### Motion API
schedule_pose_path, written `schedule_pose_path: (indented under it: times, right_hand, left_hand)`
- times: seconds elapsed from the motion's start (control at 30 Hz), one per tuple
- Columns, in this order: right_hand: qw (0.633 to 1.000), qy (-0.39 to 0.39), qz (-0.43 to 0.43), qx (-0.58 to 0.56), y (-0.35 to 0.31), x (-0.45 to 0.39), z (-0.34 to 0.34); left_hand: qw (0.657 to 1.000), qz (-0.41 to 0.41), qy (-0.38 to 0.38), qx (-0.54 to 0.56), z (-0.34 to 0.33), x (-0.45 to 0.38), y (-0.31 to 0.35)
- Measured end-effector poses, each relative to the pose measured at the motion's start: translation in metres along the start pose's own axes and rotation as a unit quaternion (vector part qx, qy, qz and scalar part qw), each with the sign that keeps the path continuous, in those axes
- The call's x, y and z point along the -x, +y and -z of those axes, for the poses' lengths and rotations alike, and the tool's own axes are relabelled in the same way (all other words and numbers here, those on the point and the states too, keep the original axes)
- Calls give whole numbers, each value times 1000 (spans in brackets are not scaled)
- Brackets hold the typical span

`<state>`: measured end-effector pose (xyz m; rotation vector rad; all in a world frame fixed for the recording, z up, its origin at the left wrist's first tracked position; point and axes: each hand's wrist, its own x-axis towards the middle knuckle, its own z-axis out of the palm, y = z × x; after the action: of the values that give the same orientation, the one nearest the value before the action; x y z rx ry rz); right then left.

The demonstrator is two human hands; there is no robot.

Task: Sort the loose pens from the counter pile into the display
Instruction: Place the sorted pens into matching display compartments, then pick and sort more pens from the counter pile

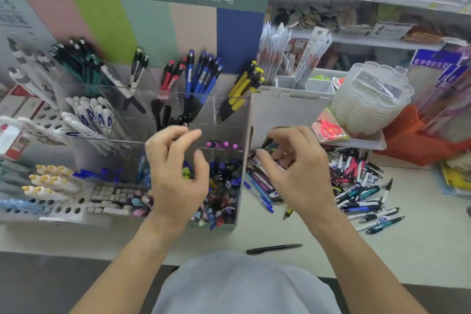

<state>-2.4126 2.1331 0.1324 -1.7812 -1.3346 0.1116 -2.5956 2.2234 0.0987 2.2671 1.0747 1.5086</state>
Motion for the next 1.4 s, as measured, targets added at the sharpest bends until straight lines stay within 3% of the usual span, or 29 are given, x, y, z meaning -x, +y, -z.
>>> schedule_pose_path:
  times: [0.1,0.2,0.27,0.37,0.47,0.57,0.63,0.73,0.8,0.9,1.0,1.1,1.4]
  right_hand:
    - [992,-63,-108,-25,58,30,19]
    - [938,-269,-215,26,126,78,18]
    - [883,-411,-214,74,155,110,7]
    - [849,-494,-145,118,179,139,-13]
    - [852,-492,-129,121,192,144,-7]
    - [884,-416,-188,107,206,138,26]
    - [916,-326,-221,84,217,131,49]
    - [957,-180,-222,49,230,108,55]
    - [967,-137,-207,52,235,86,44]
    - [964,-169,-178,106,239,52,24]
    - [946,-236,-153,165,233,34,7]
    - [935,-271,-159,163,228,34,-9]
    - [912,-334,-182,156,218,55,-33]
  left_hand:
    - [990,-32,-85,112,-9,21,29]
    - [940,31,-283,187,-36,44,52]
    - [887,77,-426,163,-61,66,56]
    - [818,172,-540,94,-95,94,49]
    - [800,285,-527,28,-115,107,44]
    - [801,367,-472,-24,-134,107,40]
    - [810,376,-444,-73,-149,108,37]
    - [851,330,-387,-131,-176,109,36]
    - [864,318,-362,-148,-195,103,36]
    - [878,305,-330,-165,-219,87,26]
    - [861,318,-354,-178,-236,74,10]
    - [845,360,-364,-156,-244,63,3]
    - [856,300,-388,-163,-236,76,3]
